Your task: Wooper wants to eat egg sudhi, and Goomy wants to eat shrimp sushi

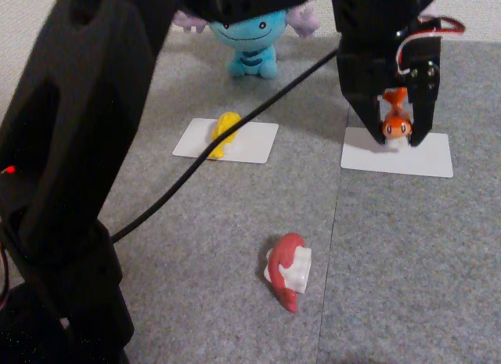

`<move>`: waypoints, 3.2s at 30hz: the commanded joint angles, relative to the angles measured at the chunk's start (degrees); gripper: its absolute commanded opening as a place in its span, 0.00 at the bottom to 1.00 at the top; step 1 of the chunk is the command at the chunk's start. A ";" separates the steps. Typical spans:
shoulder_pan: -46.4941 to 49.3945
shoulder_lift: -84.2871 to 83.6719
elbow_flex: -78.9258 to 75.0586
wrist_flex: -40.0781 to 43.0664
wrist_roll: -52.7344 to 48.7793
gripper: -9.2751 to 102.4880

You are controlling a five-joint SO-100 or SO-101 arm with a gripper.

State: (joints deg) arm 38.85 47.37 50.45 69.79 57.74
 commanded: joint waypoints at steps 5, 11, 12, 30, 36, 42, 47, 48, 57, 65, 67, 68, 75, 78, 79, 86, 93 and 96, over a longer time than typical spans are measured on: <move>-0.09 -3.78 -9.32 4.83 -0.09 0.14; -0.09 -4.04 -9.49 5.80 0.26 0.22; -0.09 -4.04 -9.49 5.71 0.53 0.24; -8.35 11.69 -9.58 18.11 2.11 0.33; -13.54 23.38 -8.53 27.77 6.24 0.33; -14.33 30.15 -8.35 27.77 13.27 0.33; -18.63 38.06 -1.76 27.77 15.82 0.33; -20.04 40.43 1.14 27.77 16.17 0.33; -38.94 64.95 29.62 24.61 27.51 0.33; -44.30 76.11 52.38 9.84 32.26 0.33; -43.95 77.78 59.85 5.27 31.64 0.33; -43.95 78.40 63.72 2.90 31.55 0.33; -43.42 84.99 87.01 -14.33 28.83 0.33; -43.42 87.54 93.78 -19.95 27.33 0.33; -43.42 88.24 95.10 -21.53 26.72 0.33; -40.52 90.00 96.77 -28.12 26.19 0.33; -37.53 89.47 97.29 -32.61 26.02 0.33; -37.53 89.47 97.47 -32.61 26.02 0.33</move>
State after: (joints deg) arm 1.32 136.14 148.18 37.97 84.02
